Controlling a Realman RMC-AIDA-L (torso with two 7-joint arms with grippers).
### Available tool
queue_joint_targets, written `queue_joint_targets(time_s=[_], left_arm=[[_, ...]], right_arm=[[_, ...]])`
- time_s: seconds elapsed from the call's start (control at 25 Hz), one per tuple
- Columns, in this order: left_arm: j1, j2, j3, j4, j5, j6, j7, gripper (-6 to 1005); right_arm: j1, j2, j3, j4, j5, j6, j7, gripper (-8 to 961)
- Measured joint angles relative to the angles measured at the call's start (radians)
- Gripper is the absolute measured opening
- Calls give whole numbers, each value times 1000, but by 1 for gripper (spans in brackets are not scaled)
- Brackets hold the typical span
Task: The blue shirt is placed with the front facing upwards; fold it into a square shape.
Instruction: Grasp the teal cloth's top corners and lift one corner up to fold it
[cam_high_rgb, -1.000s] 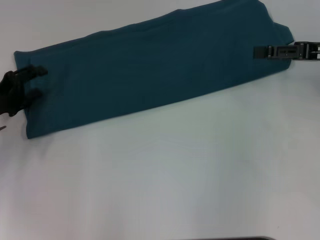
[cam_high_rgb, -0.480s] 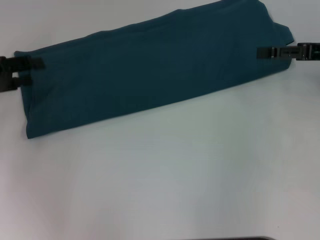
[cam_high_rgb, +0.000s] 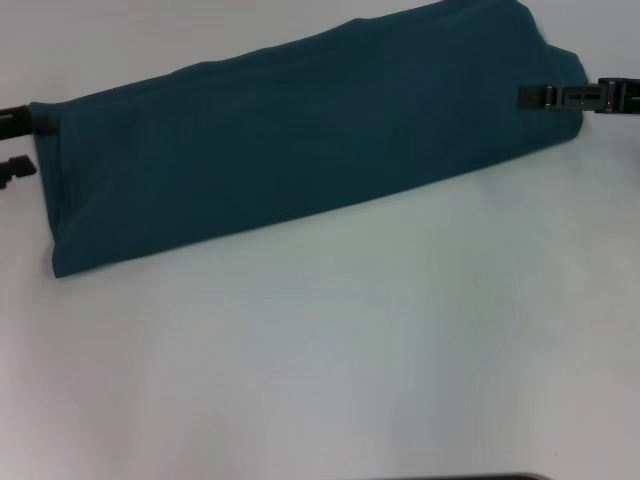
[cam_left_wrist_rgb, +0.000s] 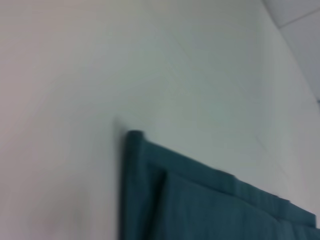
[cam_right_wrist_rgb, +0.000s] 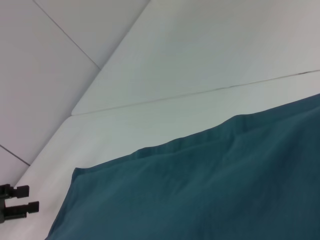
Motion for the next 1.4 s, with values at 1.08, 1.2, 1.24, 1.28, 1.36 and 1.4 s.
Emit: queue_joint_targets(time_s=[1.08,1.2,1.24,1.28,1.36,1.4], left_arm=[[32,-56,-40,22,13,-124,154,722],[33,-70,-52,23,13,-145,143,721],[33,-74,-56,23,13,-150,143,721],[34,-79,-61,23,13,-157,143,721],[34,-91,-71,18,13,-171,143,721],[35,-95,-74,16,13,-177,143,721]], right_arm=[[4,0,-5,1,0,6,-3,901],[3,0,-5,1,0,6,-3,901],[2,0,-5,1,0,6,-3,901],[2,0,-5,1,0,6,-3,900],[1,0,-5,1,0,6,-3,900],[1,0,-5,1,0,6,-3,900]])
